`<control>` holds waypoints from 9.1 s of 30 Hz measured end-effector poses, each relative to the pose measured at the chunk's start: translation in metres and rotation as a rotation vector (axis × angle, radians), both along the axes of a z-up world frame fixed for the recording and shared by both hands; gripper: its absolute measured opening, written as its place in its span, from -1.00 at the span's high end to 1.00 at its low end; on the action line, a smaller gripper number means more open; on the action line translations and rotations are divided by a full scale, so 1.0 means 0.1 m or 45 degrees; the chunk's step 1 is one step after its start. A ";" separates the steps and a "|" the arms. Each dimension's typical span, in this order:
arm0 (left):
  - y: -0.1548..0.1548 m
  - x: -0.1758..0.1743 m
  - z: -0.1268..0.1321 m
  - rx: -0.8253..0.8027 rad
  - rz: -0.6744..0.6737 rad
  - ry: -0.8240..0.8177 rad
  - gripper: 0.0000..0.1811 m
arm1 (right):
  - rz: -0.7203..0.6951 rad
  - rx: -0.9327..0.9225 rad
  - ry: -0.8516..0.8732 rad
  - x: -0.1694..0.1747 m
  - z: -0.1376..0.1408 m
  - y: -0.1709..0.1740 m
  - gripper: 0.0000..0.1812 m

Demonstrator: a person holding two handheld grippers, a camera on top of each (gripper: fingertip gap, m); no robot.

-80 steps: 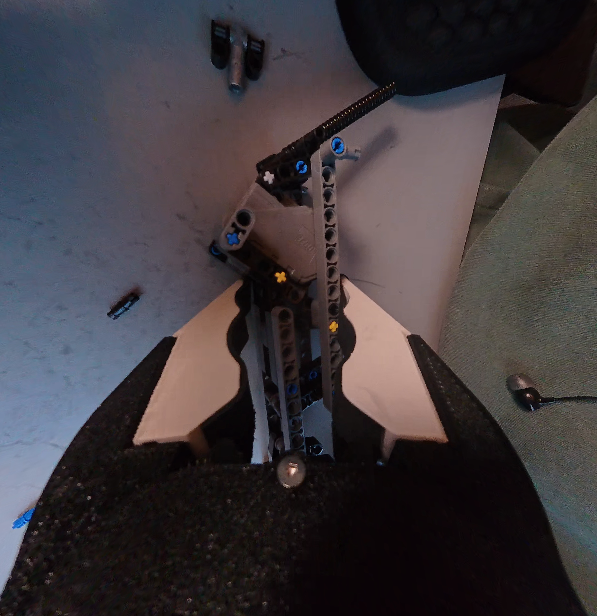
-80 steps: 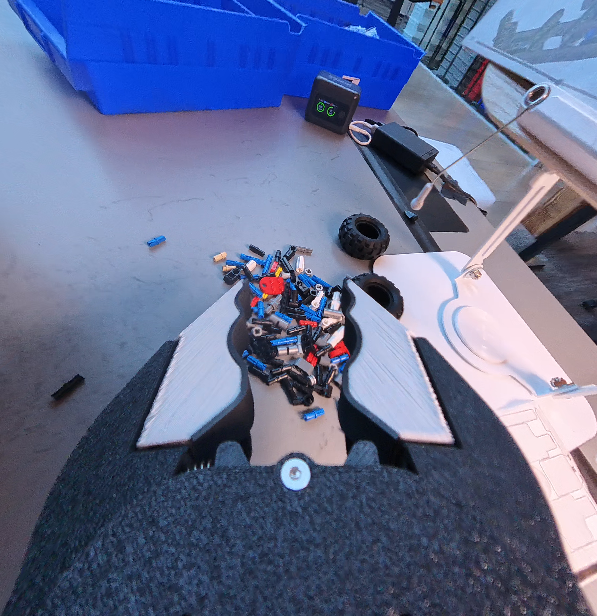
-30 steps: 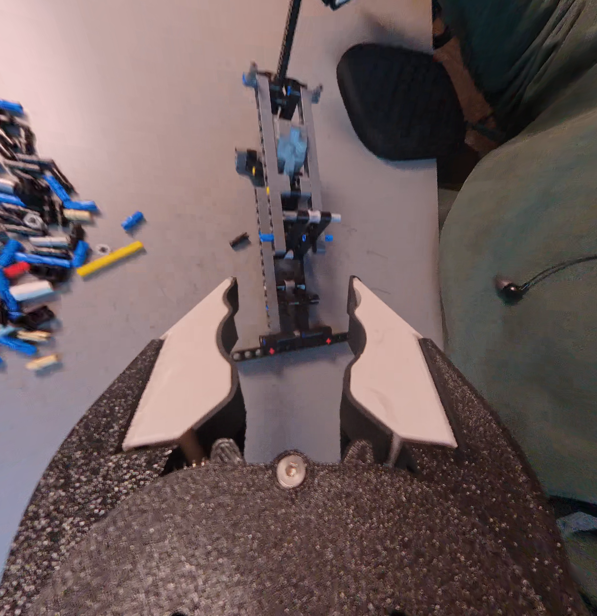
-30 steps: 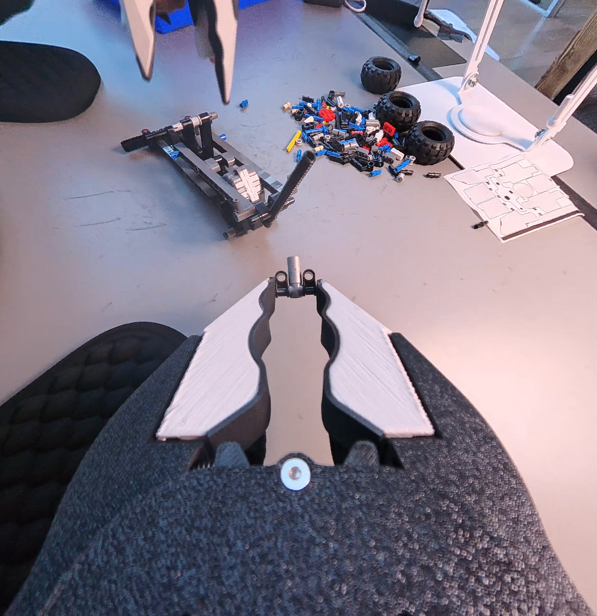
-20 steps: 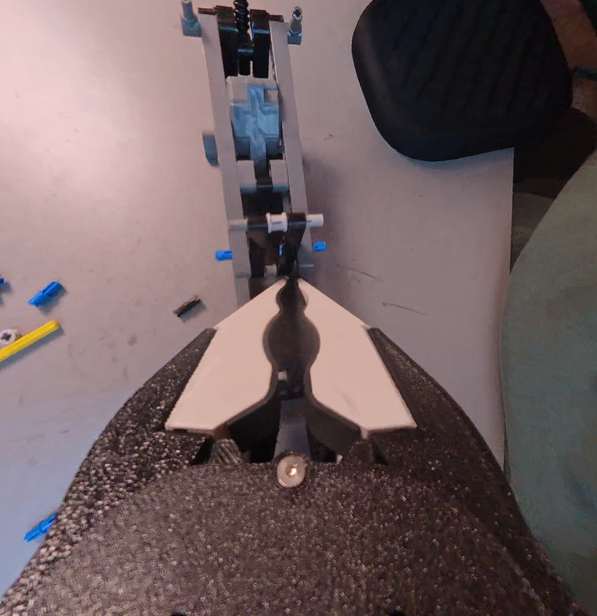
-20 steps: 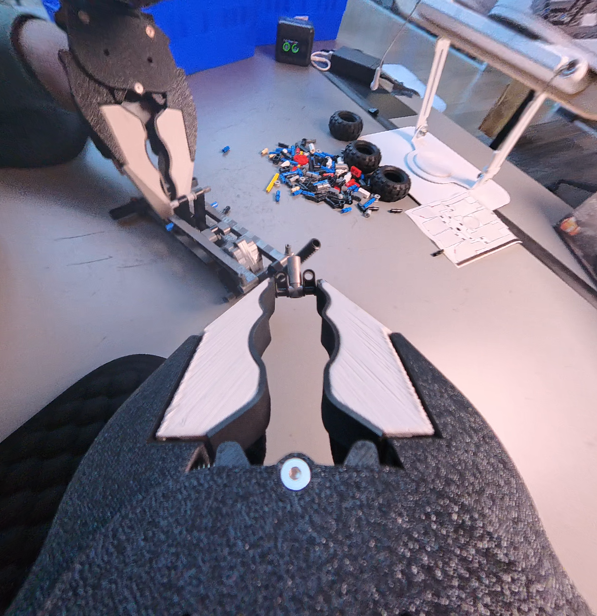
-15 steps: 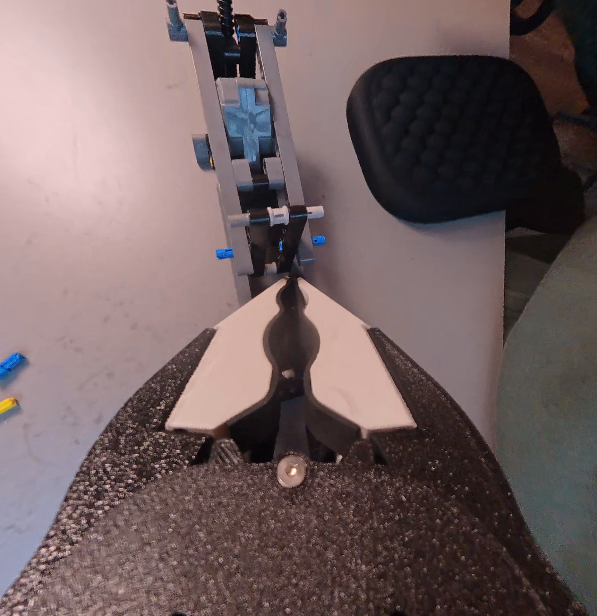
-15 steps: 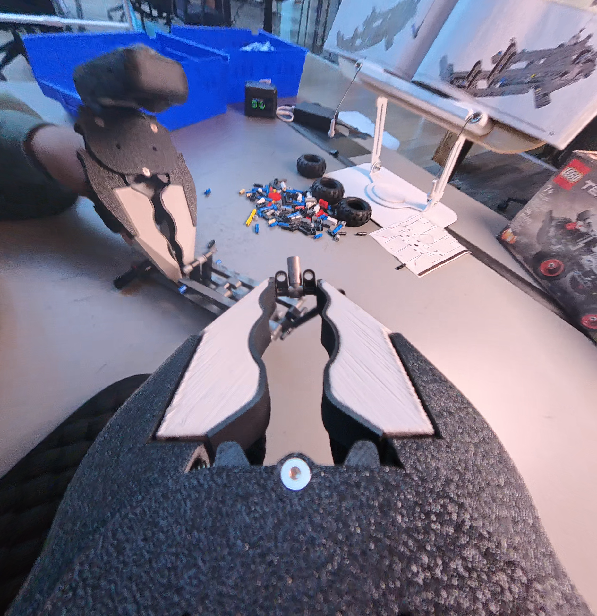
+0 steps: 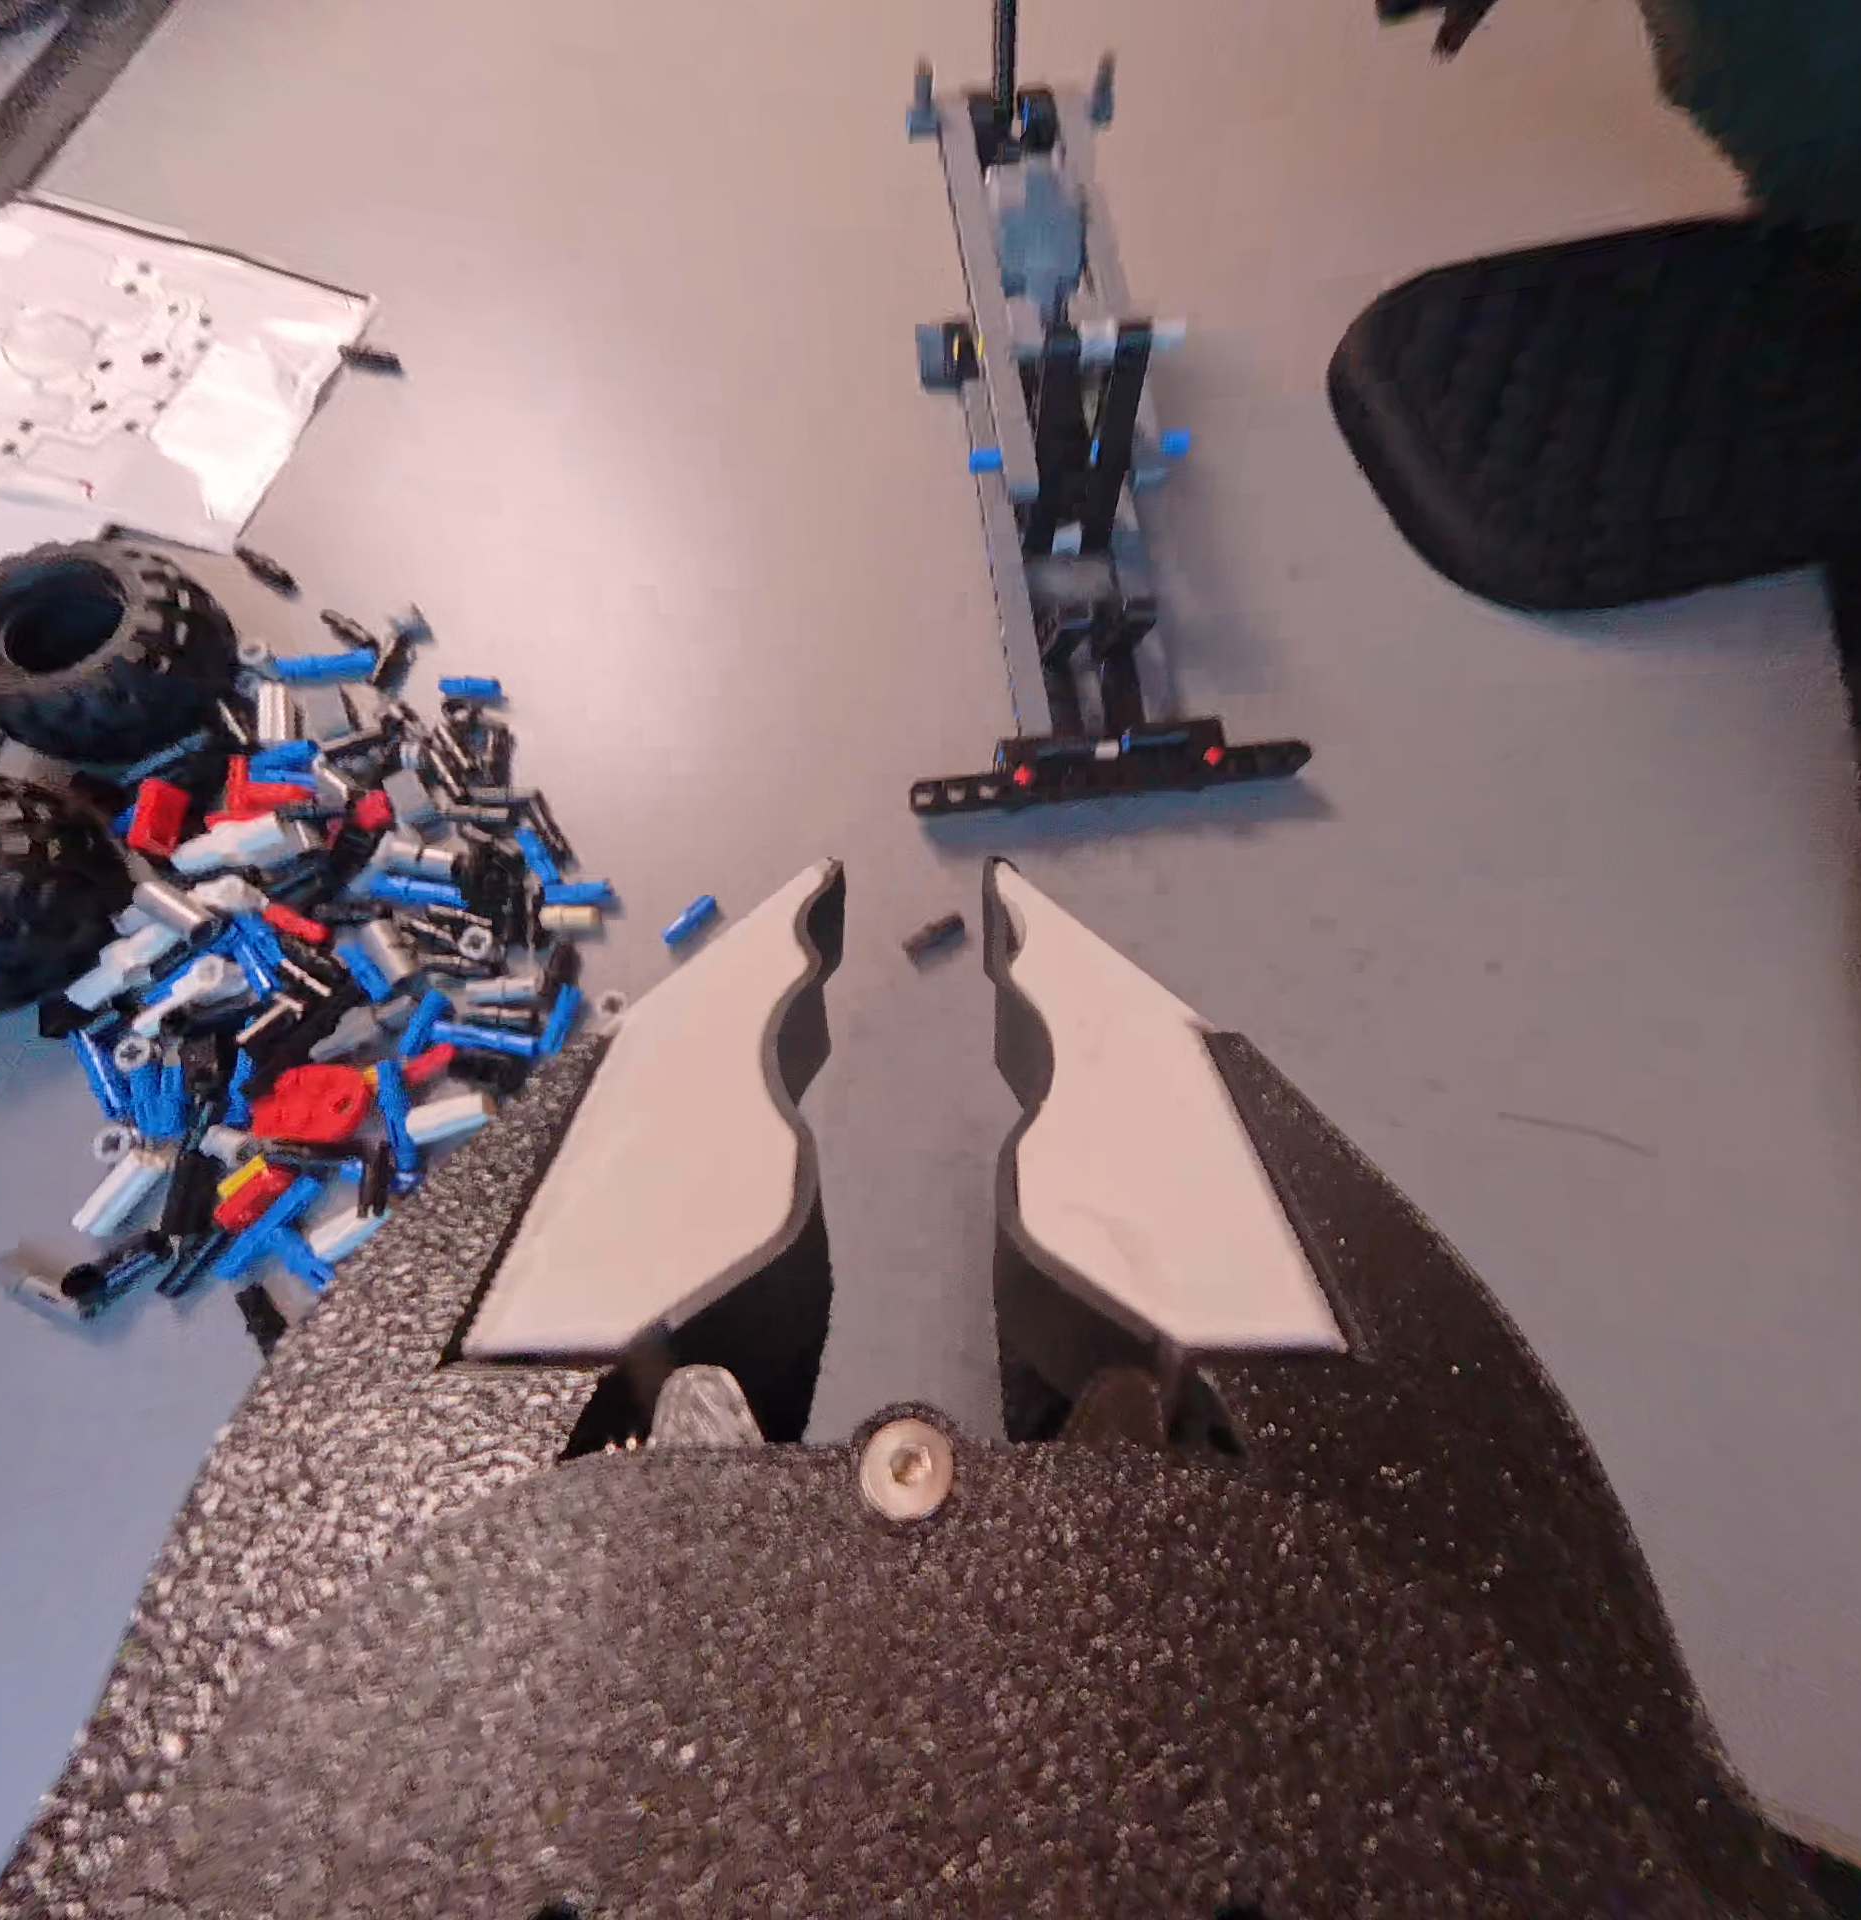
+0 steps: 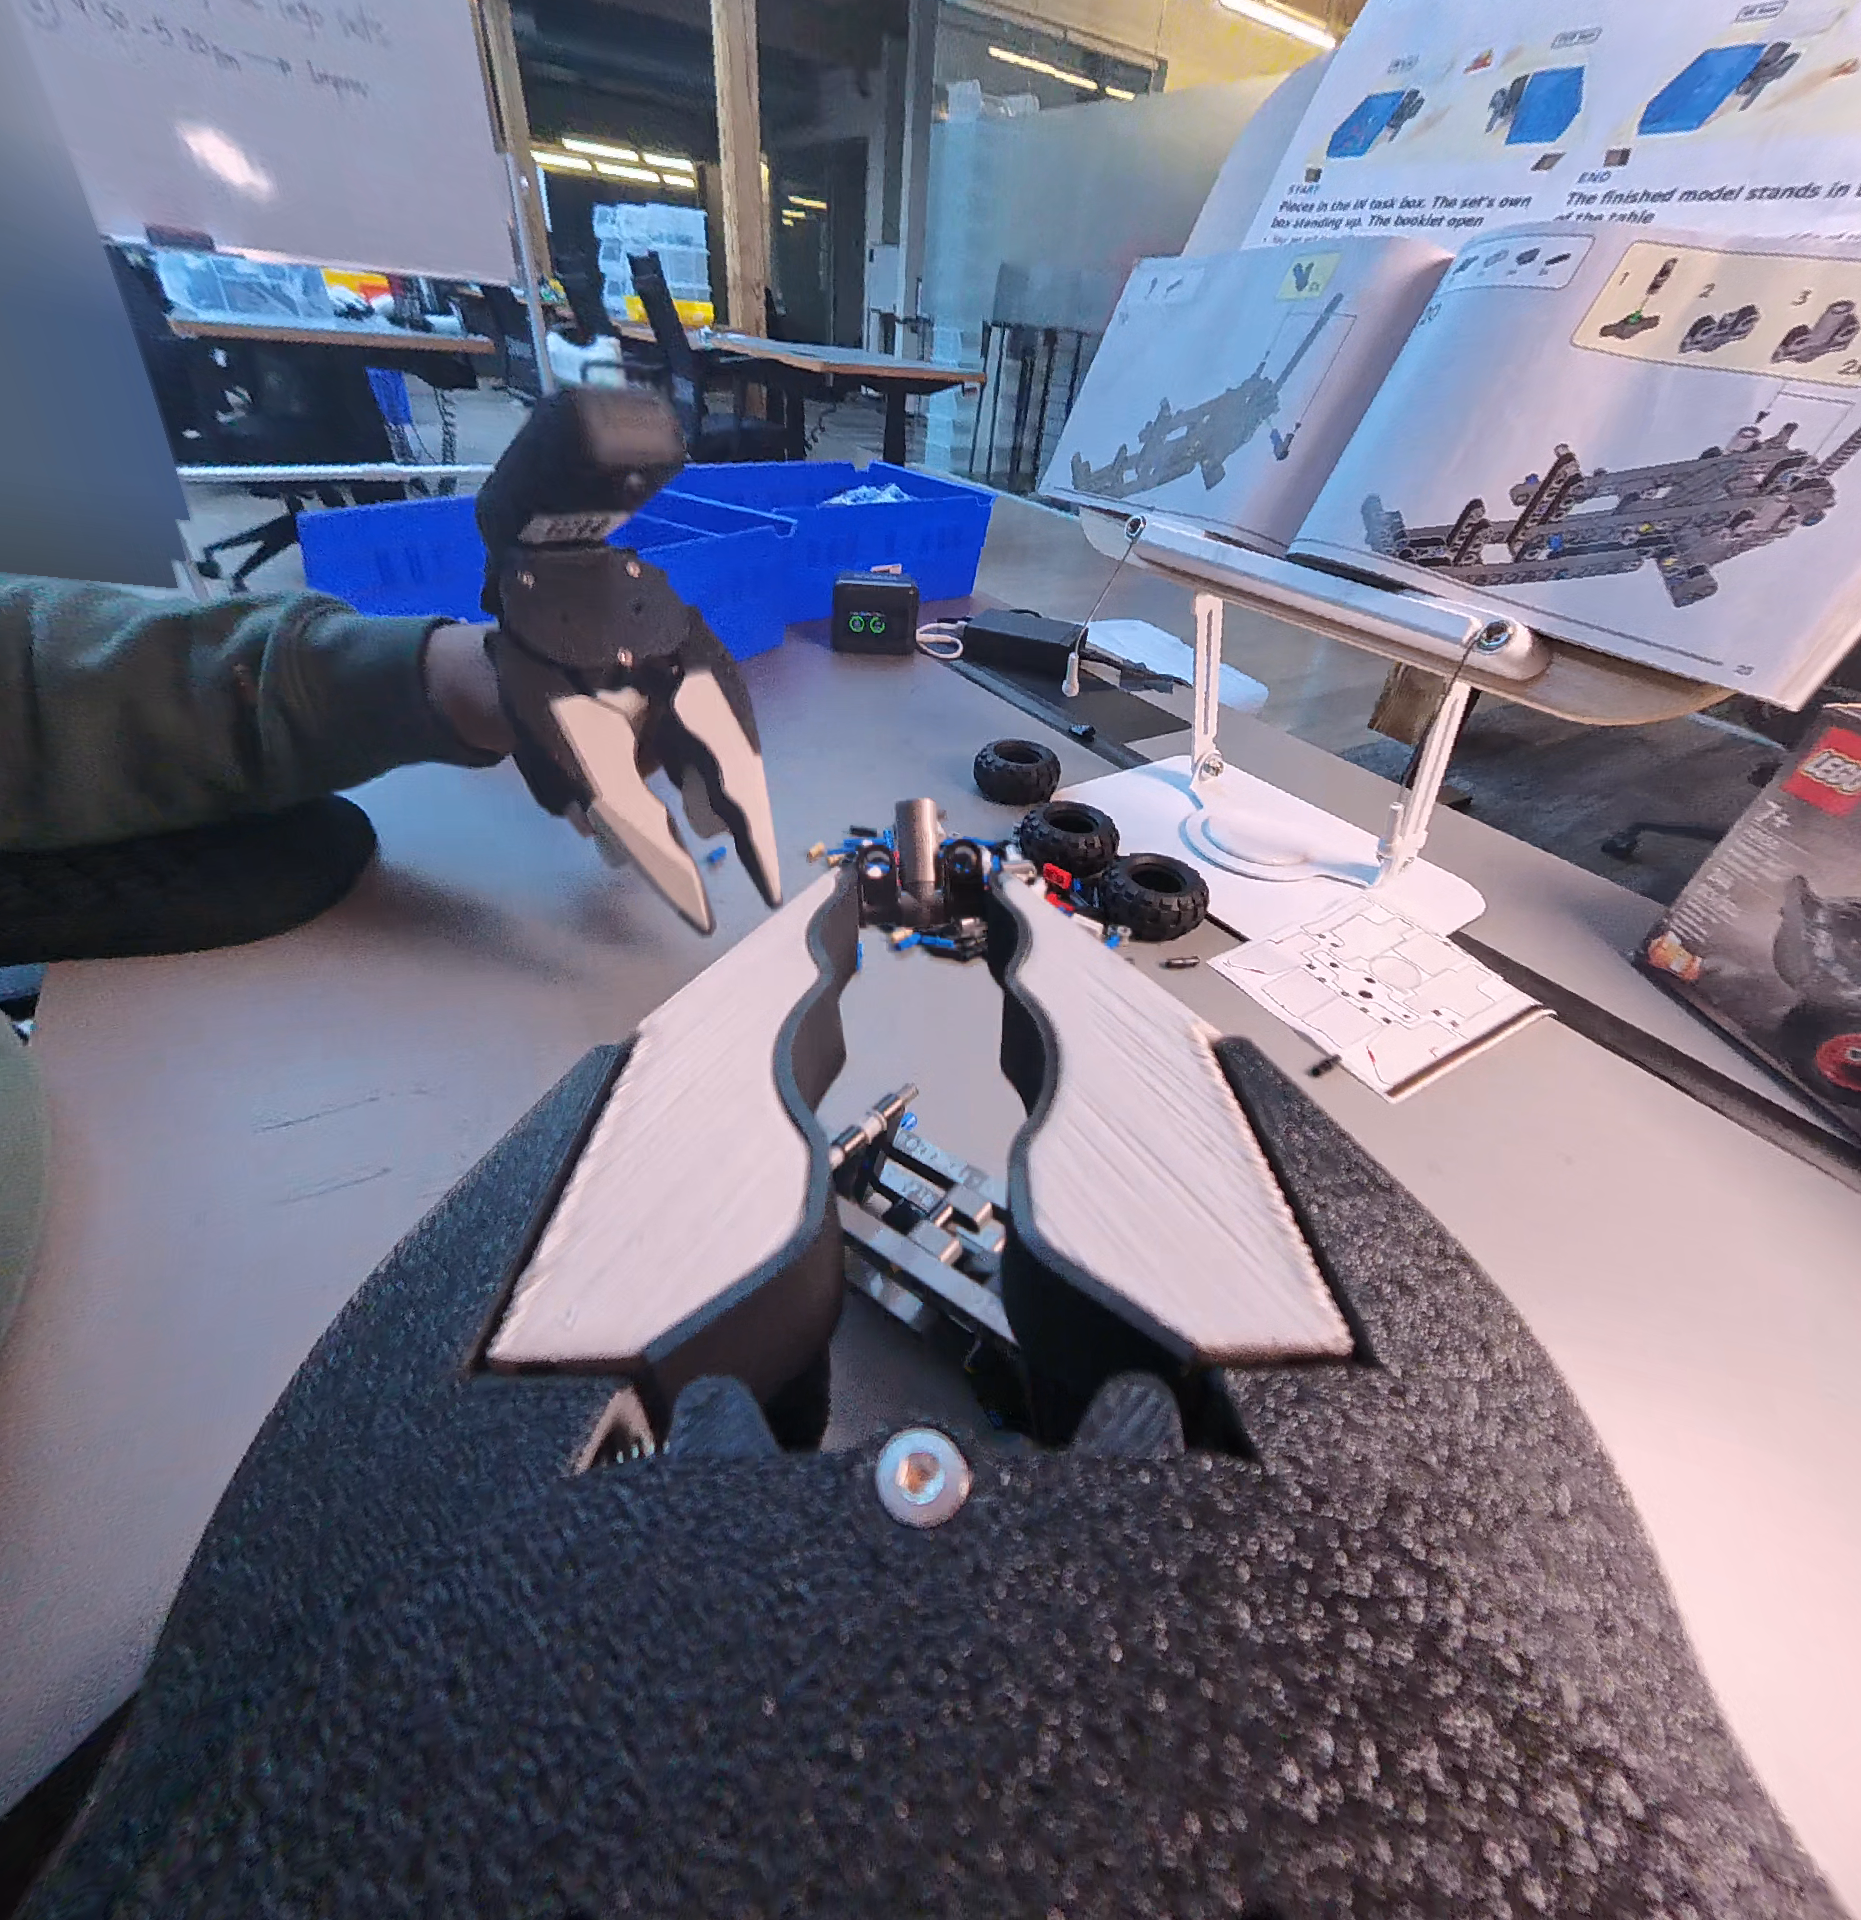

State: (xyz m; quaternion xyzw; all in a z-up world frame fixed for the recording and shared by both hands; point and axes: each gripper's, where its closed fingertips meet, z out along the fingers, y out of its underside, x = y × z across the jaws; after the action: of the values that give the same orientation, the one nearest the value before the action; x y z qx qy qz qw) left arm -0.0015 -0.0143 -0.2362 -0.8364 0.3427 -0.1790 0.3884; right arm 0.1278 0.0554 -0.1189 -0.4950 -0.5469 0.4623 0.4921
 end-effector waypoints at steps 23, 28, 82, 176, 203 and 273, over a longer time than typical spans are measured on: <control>0.69 -1.06 0.09 0.209 0.606 0.013 0.89 | 0.010 -0.070 -0.026 -0.57 -0.14 -0.06 0.74; 0.66 -0.97 0.60 0.390 0.578 -0.341 0.61 | 0.119 0.054 -0.023 -0.92 -0.02 -0.24 0.75; -0.33 0.22 0.48 0.502 -0.273 0.124 0.92 | 0.598 0.483 -0.356 -1.14 -0.63 -1.04 0.92; -0.27 0.10 0.86 0.363 -0.147 -0.687 0.92 | 0.863 -0.032 -0.293 -1.26 -0.24 -0.95 0.85; 0.43 -0.68 0.30 0.174 0.448 -0.284 0.92 | 0.624 -0.031 -0.041 -1.19 0.23 -0.39 0.94; 0.04 -0.60 0.94 0.342 0.164 -0.945 0.92 | 0.186 0.766 -0.835 -1.88 -1.18 0.11 0.93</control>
State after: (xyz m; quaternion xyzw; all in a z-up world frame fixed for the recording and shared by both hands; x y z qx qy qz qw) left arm -0.0612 -0.0099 -0.1426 -0.6765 0.1462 -0.3977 0.6023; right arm -0.0601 0.0665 -0.2366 -0.4104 -0.8175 0.1347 0.3809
